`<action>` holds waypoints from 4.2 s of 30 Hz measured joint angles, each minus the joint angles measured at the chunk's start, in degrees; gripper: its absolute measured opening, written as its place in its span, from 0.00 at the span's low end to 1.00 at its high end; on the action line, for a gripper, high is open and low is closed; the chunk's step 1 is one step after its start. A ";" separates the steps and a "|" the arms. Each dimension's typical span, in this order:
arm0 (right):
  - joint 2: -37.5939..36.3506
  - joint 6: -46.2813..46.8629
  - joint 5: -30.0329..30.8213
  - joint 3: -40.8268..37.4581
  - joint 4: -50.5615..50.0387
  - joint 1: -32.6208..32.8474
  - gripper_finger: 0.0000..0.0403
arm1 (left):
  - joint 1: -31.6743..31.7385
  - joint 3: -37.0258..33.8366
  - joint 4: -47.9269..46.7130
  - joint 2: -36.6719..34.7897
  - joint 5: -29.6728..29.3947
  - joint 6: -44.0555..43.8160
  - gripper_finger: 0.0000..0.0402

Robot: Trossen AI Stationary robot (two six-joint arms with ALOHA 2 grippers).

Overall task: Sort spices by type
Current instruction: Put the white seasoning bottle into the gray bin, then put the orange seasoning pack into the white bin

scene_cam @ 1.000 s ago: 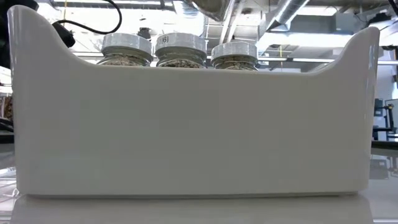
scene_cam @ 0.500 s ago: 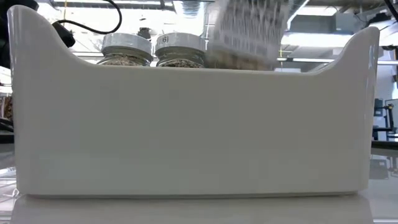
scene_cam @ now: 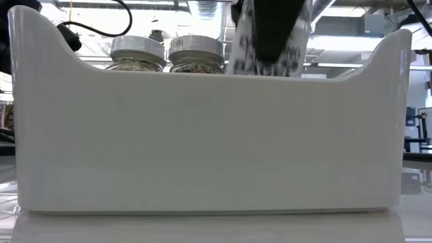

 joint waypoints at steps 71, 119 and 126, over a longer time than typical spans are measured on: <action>-38.40 50.15 38.92 -45.83 -10.83 19.99 0.66 | 0.02 0.00 0.48 0.26 -0.02 -0.15 0.72; -70.16 84.89 3.92 -88.70 -1.24 9.90 0.05 | 0.02 0.00 0.48 0.27 -0.02 0.20 0.72; -70.15 82.16 13.56 -83.73 0.93 11.08 0.04 | 0.02 0.00 0.48 0.26 -0.02 0.19 0.72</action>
